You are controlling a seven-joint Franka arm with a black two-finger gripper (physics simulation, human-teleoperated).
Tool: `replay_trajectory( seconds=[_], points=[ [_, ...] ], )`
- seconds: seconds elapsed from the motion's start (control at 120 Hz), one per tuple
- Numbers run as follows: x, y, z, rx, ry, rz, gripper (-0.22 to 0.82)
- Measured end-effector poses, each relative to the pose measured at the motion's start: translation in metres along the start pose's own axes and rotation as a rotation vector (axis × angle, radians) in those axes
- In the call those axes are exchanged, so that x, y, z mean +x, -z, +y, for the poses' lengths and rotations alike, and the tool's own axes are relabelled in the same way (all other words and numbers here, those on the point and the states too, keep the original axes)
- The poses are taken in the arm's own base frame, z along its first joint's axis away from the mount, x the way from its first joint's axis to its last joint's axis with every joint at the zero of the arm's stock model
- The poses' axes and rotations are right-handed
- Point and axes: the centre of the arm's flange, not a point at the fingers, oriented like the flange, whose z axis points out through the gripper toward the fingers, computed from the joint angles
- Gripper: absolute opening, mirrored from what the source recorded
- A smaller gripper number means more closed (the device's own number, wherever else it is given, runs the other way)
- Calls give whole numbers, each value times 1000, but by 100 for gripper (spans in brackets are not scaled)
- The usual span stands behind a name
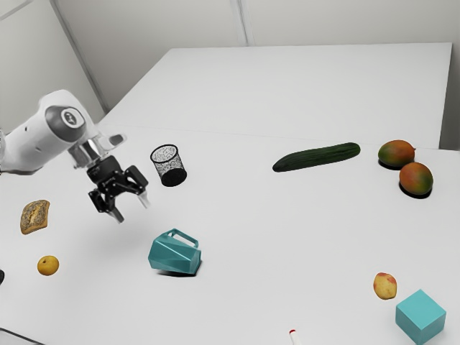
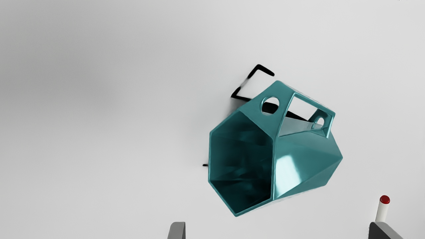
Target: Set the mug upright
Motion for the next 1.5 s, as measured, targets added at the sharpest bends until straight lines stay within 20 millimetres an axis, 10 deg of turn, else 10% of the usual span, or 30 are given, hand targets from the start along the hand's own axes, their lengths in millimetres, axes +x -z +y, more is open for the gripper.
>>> replay_trajectory(
  seconds=[0.425, 0.867, 1.125, 1.5],
  points=[
    [19, -78, -11, -185, 108, -130, 60],
    [31, -108, -6, -285, 164, -174, 60],
    [32, -105, -2, -253, 160, -174, 6],
    [31, -96, 33, -201, 128, -163, -15]
  ],
)
